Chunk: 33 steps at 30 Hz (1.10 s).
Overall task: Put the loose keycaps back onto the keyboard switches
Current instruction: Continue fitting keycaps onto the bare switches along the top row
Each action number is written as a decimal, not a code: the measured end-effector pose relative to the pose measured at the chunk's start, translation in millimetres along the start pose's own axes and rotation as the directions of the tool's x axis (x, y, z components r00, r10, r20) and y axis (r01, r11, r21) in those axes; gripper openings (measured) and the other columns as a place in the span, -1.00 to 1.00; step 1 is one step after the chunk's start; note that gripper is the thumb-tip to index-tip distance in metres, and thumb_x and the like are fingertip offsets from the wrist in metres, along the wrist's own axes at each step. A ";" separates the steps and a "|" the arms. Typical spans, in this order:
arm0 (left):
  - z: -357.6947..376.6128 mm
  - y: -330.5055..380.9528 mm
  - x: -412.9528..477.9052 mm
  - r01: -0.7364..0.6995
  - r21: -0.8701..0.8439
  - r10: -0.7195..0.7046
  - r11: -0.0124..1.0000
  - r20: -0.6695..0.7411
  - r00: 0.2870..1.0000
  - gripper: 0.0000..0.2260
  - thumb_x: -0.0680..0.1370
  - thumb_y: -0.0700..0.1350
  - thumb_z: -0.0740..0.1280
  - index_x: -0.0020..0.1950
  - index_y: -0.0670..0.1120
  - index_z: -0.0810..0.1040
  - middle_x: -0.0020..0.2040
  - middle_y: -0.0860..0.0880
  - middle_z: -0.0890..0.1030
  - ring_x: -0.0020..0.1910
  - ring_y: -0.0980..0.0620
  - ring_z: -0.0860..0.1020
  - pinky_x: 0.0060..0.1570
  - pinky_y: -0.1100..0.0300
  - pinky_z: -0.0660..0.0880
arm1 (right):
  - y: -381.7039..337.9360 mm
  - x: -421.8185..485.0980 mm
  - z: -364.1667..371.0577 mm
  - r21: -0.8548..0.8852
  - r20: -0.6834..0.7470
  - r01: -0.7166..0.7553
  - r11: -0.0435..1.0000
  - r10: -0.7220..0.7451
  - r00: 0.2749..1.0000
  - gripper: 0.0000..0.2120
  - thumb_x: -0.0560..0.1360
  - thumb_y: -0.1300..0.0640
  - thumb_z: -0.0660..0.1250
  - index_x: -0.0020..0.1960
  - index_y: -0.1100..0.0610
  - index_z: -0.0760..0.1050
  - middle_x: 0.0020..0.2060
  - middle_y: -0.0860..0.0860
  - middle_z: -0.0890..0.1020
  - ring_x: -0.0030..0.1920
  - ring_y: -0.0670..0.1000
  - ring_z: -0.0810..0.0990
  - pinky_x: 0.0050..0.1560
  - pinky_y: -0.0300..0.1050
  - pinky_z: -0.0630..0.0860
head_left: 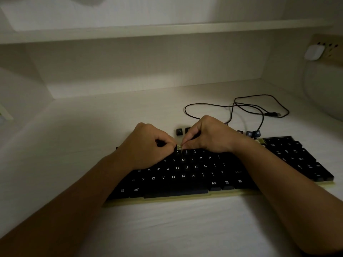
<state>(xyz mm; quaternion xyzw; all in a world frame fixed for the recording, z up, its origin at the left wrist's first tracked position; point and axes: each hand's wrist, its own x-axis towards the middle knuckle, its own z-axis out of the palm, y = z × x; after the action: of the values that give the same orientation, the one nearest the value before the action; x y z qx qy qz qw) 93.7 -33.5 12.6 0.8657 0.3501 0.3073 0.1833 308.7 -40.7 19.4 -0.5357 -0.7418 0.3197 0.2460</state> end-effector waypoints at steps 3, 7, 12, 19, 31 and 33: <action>1.0 -0.5 -0.9 -0.012 0.046 0.013 0.999 -0.006 1.000 -0.85 0.41 -0.07 0.36 -0.20 -0.02 0.74 -0.28 0.05 0.73 -0.39 0.03 0.67 -0.31 0.07 0.61 | 0.2 0.0 -0.8 0.008 0.001 -0.004 1.000 0.004 1.000 -0.94 0.40 0.13 0.56 -0.13 0.06 0.76 -0.24 -0.07 0.75 -0.21 -0.20 0.67 -0.11 -0.40 0.51; 2.6 1.8 -1.4 -0.007 0.026 0.007 1.000 -0.024 1.000 -0.86 0.40 -0.11 0.36 -0.22 -0.04 0.73 -0.20 0.06 0.74 -0.26 0.16 0.69 -0.15 0.11 0.63 | 1.0 0.3 -0.3 0.022 0.001 -0.002 1.000 0.002 1.000 -0.94 0.39 0.13 0.57 -0.13 0.05 0.76 -0.27 -0.10 0.75 -0.26 -0.24 0.64 -0.18 -0.43 0.46; 2.2 0.5 -2.6 0.009 -0.012 -0.010 1.000 -0.033 0.999 -0.82 0.38 -0.04 0.27 -0.21 0.03 0.67 -0.19 -0.03 0.73 -0.27 0.02 0.68 -0.19 -0.01 0.63 | 2.0 1.9 0.2 0.017 0.002 0.004 1.000 -0.004 1.000 -0.95 0.40 0.13 0.57 -0.14 0.04 0.75 -0.32 -0.13 0.72 -0.30 -0.26 0.61 -0.22 -0.46 0.42; 5.2 0.4 -1.4 -0.074 0.079 0.078 0.994 -0.058 0.995 -0.81 0.40 -0.17 0.30 -0.23 -0.09 0.73 -0.08 0.00 0.73 -0.16 0.15 0.68 -0.10 0.26 0.61 | 2.3 2.2 -0.2 0.023 -0.003 0.015 1.000 -0.015 1.000 -0.94 0.39 0.14 0.57 -0.13 0.07 0.75 -0.32 -0.13 0.72 -0.31 -0.27 0.60 -0.22 -0.48 0.42; -4.2 3.5 22.4 0.438 -0.471 -0.484 0.766 0.026 0.875 -0.74 0.52 -0.43 0.20 0.05 -0.20 0.61 0.03 -0.13 0.68 -0.11 -0.06 0.71 -0.05 0.01 0.65 | 2.8 -1.4 -2.7 -0.037 -0.045 0.001 0.999 -0.003 0.999 -0.79 0.48 -0.02 0.48 -0.26 0.07 0.68 -0.42 -0.18 0.63 -0.38 -0.27 0.53 -0.28 -0.42 0.40; -5.3 7.7 26.6 0.446 -0.456 -0.477 0.770 0.052 0.877 -0.78 0.53 -0.38 0.25 0.06 -0.18 0.62 0.01 -0.08 0.70 -0.09 -0.03 0.71 -0.04 0.04 0.65 | 3.3 -3.8 -5.2 -0.055 -0.050 0.007 0.998 -0.010 0.999 -0.80 0.49 -0.01 0.47 -0.24 0.08 0.69 -0.38 -0.14 0.66 -0.37 -0.27 0.54 -0.26 -0.42 0.41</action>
<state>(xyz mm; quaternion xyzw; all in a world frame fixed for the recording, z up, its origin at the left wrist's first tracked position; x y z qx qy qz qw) 109.0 -19.0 31.4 0.6749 0.4761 0.3544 0.4385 315.6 -42.4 20.3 -0.5468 -0.7461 0.2848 0.2513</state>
